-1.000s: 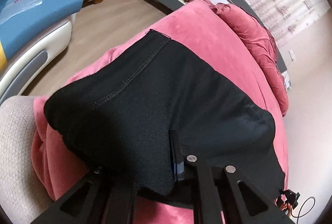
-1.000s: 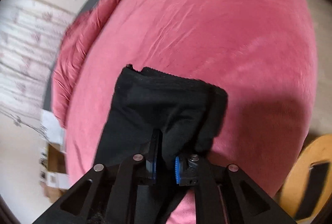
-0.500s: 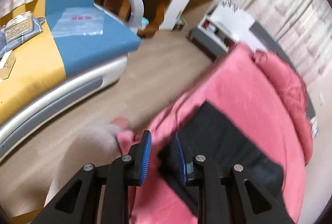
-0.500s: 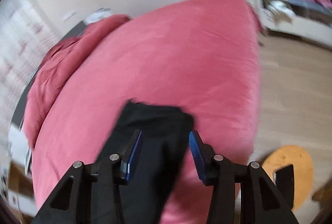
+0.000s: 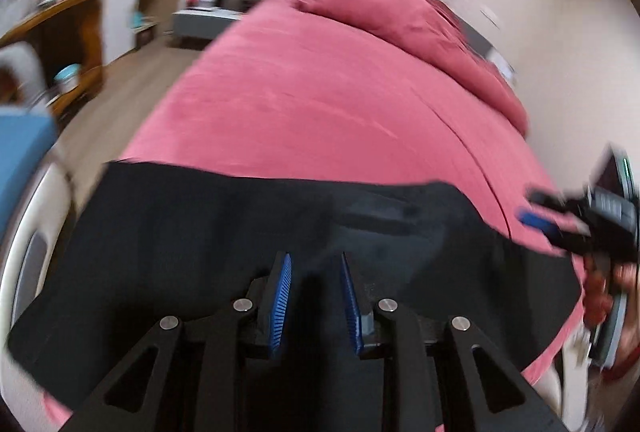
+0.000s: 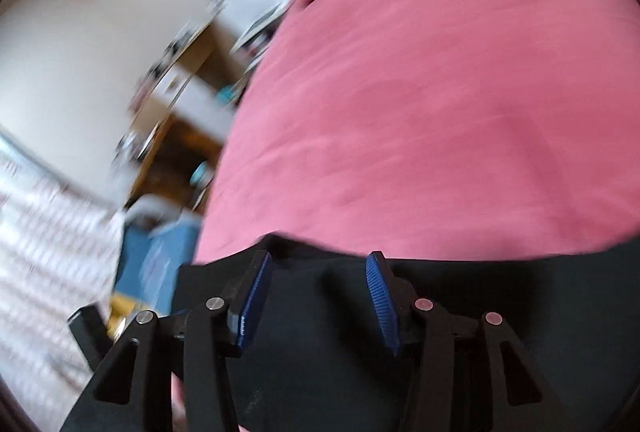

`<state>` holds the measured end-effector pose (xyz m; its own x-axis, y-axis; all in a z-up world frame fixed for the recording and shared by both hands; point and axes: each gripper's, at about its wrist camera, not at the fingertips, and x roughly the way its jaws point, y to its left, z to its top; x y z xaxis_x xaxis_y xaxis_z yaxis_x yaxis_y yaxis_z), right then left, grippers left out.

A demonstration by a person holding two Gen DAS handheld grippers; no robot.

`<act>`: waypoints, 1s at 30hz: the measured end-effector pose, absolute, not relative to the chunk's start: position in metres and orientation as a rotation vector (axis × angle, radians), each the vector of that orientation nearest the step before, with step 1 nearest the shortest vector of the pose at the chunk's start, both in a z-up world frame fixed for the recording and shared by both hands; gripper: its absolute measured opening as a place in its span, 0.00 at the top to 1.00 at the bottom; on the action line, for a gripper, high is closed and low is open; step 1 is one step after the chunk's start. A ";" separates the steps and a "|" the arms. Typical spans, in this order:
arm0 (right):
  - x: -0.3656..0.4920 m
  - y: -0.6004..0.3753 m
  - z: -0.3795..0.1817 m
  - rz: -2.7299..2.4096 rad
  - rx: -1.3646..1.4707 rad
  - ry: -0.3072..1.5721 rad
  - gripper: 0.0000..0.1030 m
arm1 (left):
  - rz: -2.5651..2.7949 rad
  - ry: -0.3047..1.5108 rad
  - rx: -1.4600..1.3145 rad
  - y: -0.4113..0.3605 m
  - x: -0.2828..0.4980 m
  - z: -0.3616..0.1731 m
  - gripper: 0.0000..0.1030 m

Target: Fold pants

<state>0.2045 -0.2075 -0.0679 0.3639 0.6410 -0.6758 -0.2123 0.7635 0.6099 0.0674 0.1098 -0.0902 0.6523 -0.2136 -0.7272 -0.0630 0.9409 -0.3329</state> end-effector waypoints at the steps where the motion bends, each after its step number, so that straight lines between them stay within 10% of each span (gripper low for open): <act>1: 0.223 -0.188 -0.074 0.606 0.452 1.102 0.51 | -0.114 0.872 -0.326 0.103 0.072 -0.093 0.75; 10: 0.261 -0.114 -0.122 0.795 0.418 1.361 0.57 | -0.127 0.948 -0.375 0.114 0.078 -0.129 0.75; 13: 0.262 -0.098 -0.133 0.743 0.342 1.328 0.85 | -0.133 0.927 -0.453 0.121 0.071 -0.132 0.75; 18: 0.264 -0.111 -0.117 0.665 0.467 1.110 0.92 | -0.119 0.927 -0.466 0.121 0.072 -0.132 0.75; 26: 0.267 -0.099 -0.147 0.553 0.276 1.106 0.92 | -0.105 0.930 -0.416 0.123 0.079 -0.137 0.75; 30: 0.267 -0.122 -0.123 0.528 0.366 1.047 0.67 | -0.071 0.958 -0.473 0.126 0.080 -0.124 0.74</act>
<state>0.2672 -0.1224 -0.1232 0.3951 0.5733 -0.7178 -0.2364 0.8185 0.5236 0.0804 0.1260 -0.1235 0.5813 -0.2639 -0.7697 -0.1479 0.8960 -0.4188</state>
